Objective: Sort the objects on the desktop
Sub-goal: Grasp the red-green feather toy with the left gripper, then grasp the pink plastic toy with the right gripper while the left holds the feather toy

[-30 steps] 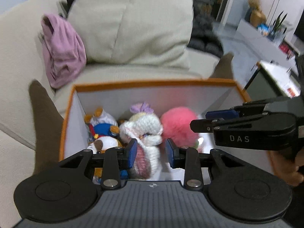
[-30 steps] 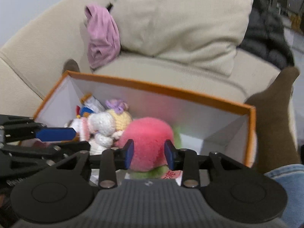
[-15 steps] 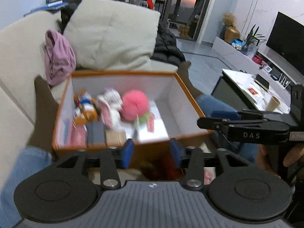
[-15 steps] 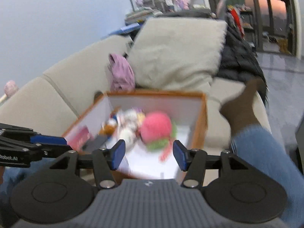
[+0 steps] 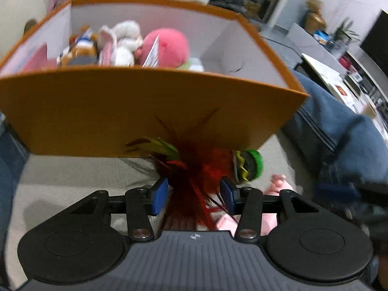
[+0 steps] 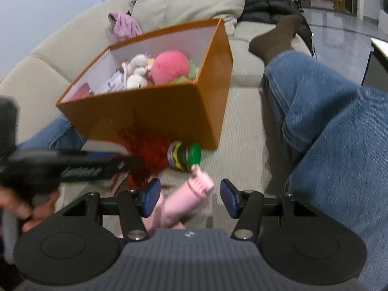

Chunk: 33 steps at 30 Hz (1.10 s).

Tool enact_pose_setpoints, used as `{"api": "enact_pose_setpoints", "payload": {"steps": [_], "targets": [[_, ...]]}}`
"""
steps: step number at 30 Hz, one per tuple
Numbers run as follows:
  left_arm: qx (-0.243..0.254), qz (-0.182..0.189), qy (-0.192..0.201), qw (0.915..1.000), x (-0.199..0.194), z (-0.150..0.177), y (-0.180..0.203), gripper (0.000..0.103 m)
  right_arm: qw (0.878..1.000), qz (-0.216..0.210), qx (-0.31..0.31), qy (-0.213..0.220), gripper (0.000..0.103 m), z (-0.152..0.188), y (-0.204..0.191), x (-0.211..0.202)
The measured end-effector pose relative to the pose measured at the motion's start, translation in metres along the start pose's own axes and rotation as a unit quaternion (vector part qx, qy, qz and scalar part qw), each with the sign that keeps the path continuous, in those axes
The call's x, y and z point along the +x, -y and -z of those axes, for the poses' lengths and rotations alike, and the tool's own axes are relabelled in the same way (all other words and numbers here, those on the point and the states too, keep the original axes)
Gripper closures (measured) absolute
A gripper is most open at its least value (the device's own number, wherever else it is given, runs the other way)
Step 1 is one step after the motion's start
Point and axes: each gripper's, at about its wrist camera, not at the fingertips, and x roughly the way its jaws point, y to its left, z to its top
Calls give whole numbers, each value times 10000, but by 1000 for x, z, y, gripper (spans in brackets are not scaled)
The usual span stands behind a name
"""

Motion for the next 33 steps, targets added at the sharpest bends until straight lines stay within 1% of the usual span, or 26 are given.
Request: {"api": "enact_pose_setpoints", "payload": {"steps": [1,2,3,4,5,7,9,11,14,15,18,19,21,24,27,28,29,30,31,33], "targets": [[-115,50,14,9999,3,-1,-3,56,10000,-5,-1,-53,46,2,0,0],[-177,93,19,9998,6,-2,-5,69,9999,-9,12,-112,46,4,1,3],[-202,144,-1,9997,9,-2,-7,72,9999,-13,37,-158,46,5,2,5],[-249,207,-23,9995,12,-2,-9,82,9997,-26,53,-223,46,7,3,7],[-291,284,-45,9992,14,-2,-12,95,9996,-38,57,-275,46,7,2,10],[-373,360,-20,9987,14,2,-16,101,9994,-86,56,-331,46,9,2,12],[-420,399,91,9983,7,2,-19,103,9991,-155,75,-387,47,10,2,13],[-494,464,289,9973,-10,4,-23,103,9987,-151,67,-485,47,11,3,15],[-463,440,656,9958,-42,7,-25,103,9976,-77,-35,-681,48,15,1,20],[-451,432,748,9952,-52,9,-27,103,9969,-34,-91,-787,52,17,-1,23],[-361,327,984,9940,-77,11,-27,103,9945,-3,-158,-1037,61,20,-4,34],[-307,291,1036,9937,-82,11,-25,103,9937,-14,-157,-1108,62,21,-4,37],[-287,181,1044,9940,-90,17,-28,103,9924,-100,-98,-1221,63,23,-4,44],[-373,8,911,9951,-88,28,-35,103,9897,-238,128,-1407,62,26,-1,57],[-502,-75,778,9957,-81,36,-40,103,9901,-217,178,-1374,61,28,-3,64],[-530,-88,764,9956,-84,41,-43,103,9903,-237,215,-1350,61,28,-2,65],[-539,-120,771,9955,-86,43,-45,103,9904,-260,247,-1333,64,28,-2,65],[-542,-166,788,9953,-87,44,-46,103,9906,-292,272,-1307,72,28,-2,64],[-544,-199,800,9951,-90,45,-46,103,9908,-343,343,-1262,75,28,-1,63],[-567,-237,848,9945,-93,45,-47,102,9910,-387,412,-1213,78,29,0,62]]}}
